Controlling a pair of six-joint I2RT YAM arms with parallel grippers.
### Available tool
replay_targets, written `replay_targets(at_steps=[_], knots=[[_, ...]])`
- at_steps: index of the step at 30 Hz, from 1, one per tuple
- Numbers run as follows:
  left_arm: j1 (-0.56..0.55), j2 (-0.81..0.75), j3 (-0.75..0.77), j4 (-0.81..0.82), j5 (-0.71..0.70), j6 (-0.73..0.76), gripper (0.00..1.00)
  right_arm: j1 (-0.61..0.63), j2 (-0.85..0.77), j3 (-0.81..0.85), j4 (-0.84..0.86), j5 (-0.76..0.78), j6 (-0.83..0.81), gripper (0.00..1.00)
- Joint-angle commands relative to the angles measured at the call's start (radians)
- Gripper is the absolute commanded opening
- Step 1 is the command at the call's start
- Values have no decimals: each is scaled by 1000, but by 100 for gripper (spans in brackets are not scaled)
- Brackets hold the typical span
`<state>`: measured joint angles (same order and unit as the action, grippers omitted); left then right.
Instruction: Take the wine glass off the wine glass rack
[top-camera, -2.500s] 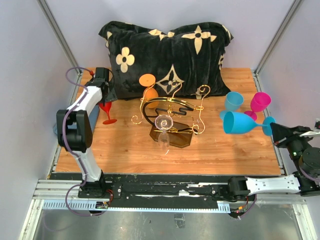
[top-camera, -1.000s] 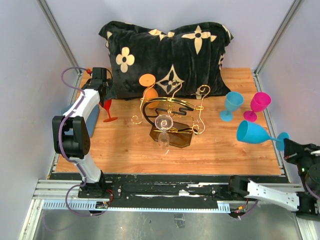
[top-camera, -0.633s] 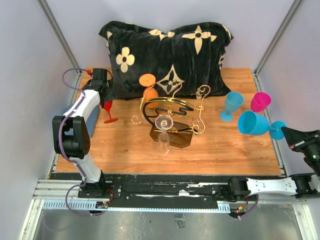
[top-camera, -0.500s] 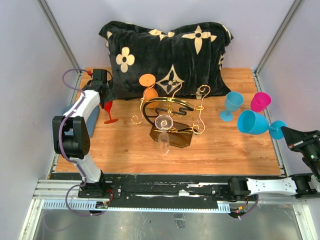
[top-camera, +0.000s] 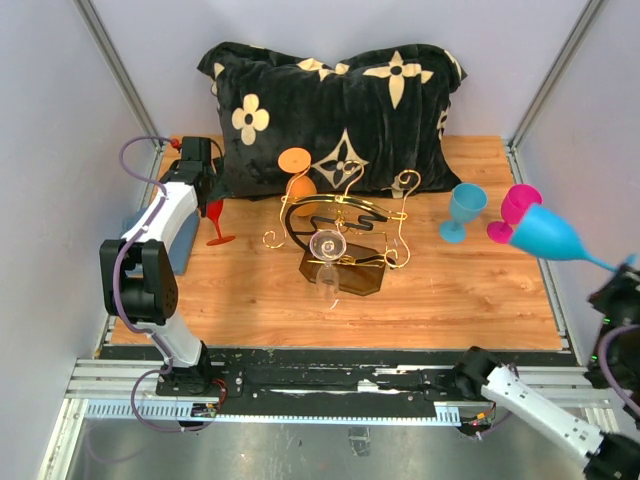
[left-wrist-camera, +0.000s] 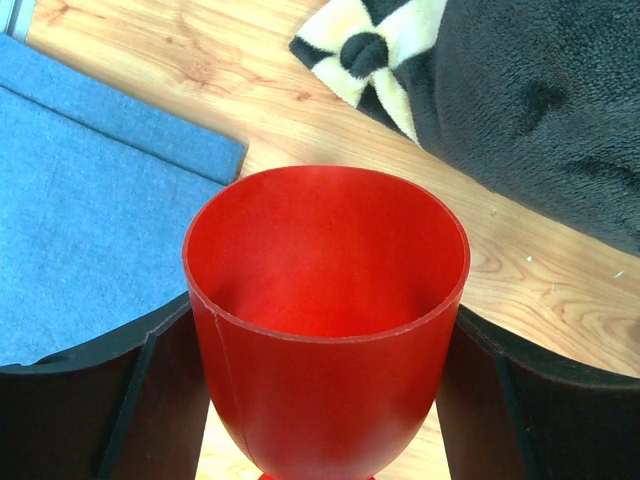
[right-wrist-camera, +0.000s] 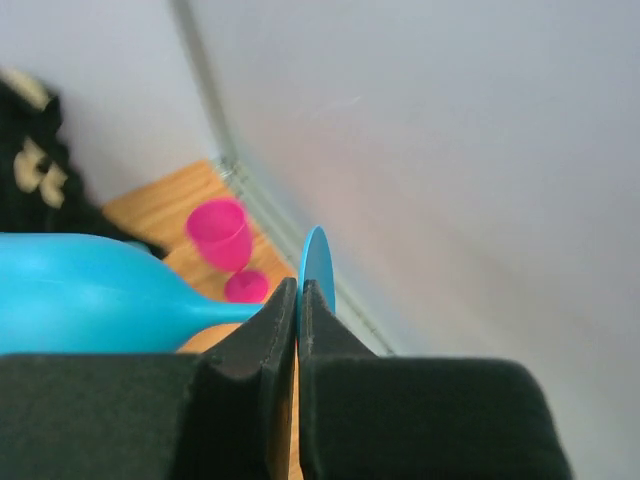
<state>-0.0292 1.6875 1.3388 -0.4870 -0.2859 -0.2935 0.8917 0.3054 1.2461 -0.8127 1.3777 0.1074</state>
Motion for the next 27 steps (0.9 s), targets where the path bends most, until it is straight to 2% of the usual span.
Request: replay_targets(at_steps=[1,4,7,12,14,20,24,27], knots=[[5,-42,-4,17,5,-3,57,-386,114,264,-122,-355,-84,1],[5,-36,-2,12,13,-10,57,-649,115,355,-69,-543,-216,1],[5,-39,-12,13,20,-14,57,-809,138,464,-123,-678,-258,1],[5,-56,-23,8,10,-8,57,-892,159,605,-214,-906,-186,1],[5,-65,-24,5,5,-3,57,-924,160,625,-216,-1025,-170,1],[5,-82,-22,3,10,-2,57,-961,226,658,-160,-1250,-192,1],[5,-78,-33,6,18,-9,57,-999,337,675,-77,-1324,-202,1],[5,-81,-47,19,26,-13,56,-1019,429,662,11,-1298,-234,1]])
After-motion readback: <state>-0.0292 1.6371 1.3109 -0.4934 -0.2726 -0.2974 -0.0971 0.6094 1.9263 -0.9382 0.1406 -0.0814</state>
